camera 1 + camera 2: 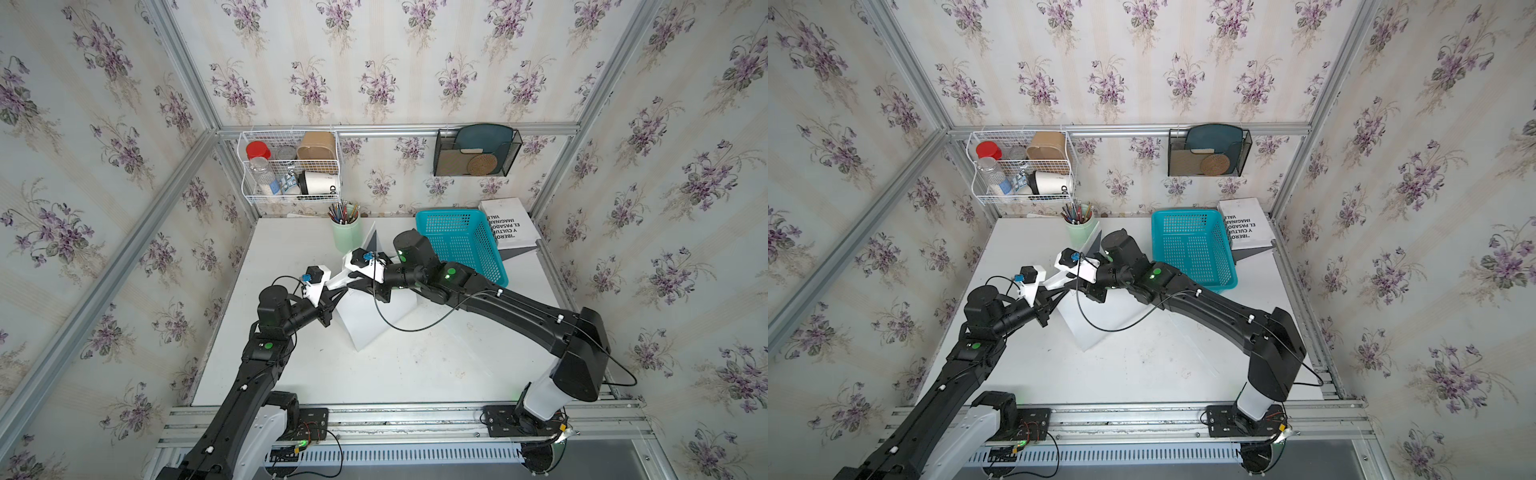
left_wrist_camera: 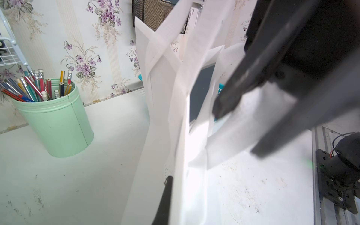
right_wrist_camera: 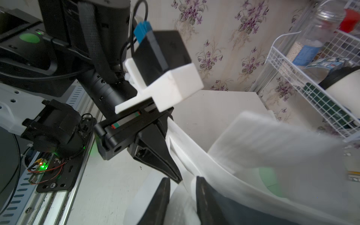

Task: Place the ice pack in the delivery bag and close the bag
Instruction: Close the delivery bag at the center of the board.

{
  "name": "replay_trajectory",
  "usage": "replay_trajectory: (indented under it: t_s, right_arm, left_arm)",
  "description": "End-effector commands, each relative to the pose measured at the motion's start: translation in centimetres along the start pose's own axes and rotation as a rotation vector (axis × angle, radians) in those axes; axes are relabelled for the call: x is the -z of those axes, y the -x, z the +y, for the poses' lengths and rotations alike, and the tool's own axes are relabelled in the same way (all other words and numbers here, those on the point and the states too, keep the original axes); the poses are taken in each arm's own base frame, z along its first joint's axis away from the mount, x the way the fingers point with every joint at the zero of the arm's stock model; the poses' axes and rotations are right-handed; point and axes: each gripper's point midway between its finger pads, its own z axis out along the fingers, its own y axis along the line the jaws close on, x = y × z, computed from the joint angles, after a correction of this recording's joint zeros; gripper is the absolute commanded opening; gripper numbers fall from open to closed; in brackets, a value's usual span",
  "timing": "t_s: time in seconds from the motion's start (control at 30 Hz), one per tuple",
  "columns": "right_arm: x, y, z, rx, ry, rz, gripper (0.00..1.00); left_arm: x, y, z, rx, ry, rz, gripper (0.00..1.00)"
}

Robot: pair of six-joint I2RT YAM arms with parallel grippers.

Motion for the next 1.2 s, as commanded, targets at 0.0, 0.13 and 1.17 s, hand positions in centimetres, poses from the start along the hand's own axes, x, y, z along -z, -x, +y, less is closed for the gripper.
replay_trajectory:
  t_s: [0.0, 0.13, 1.17]
  right_arm:
    - [2.8, 1.2, -1.3, -0.024, -0.043, -0.046, 0.36]
    - [8.9, 0.0, -5.1, -0.093, -0.207, -0.111, 0.58]
    - [8.3, -8.6, -9.0, 0.041, 0.112, -0.264, 1.00]
  left_arm:
    - [0.3, 0.0, -0.1, -0.081, -0.014, 0.018, 0.01]
    - [0.7, 0.7, -0.2, -0.146, -0.096, 0.016, 0.00]
    - [1.5, 3.4, -1.9, -0.001, -0.600, -0.052, 0.00]
